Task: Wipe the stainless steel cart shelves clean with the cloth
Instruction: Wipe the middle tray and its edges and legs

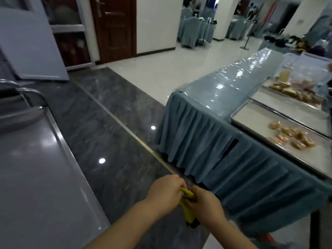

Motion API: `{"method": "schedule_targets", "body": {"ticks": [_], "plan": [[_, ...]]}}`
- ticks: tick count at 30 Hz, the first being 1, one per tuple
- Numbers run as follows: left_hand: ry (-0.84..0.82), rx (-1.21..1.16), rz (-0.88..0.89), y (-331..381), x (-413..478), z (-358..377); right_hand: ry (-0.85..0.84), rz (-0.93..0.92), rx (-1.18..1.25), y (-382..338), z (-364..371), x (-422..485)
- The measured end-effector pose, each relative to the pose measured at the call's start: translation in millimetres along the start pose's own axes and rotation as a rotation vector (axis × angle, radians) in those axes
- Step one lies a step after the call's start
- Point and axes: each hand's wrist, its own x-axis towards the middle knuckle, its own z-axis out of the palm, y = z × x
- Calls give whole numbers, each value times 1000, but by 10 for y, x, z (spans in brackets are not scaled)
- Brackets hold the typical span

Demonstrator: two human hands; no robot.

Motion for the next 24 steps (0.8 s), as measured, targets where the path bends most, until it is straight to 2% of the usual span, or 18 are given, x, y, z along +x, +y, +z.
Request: {"method": "schedule_targets", "body": {"ticks": [6,14,18,24], "plan": [[107,-3,-171,-414,801,-242,-126,-188,-50,-147,-176,1196],[337,-7,-537,-1127,1722,-589,-328,-572,-159,-690,-333,2867],[488,-13,-738,-1477,1821,-794,-374,-718,-235,-1115,-352,3539],[637,-89,-1045,-2057,1611,-1023,-537,-778,-226,-1842,4,4272]]}}
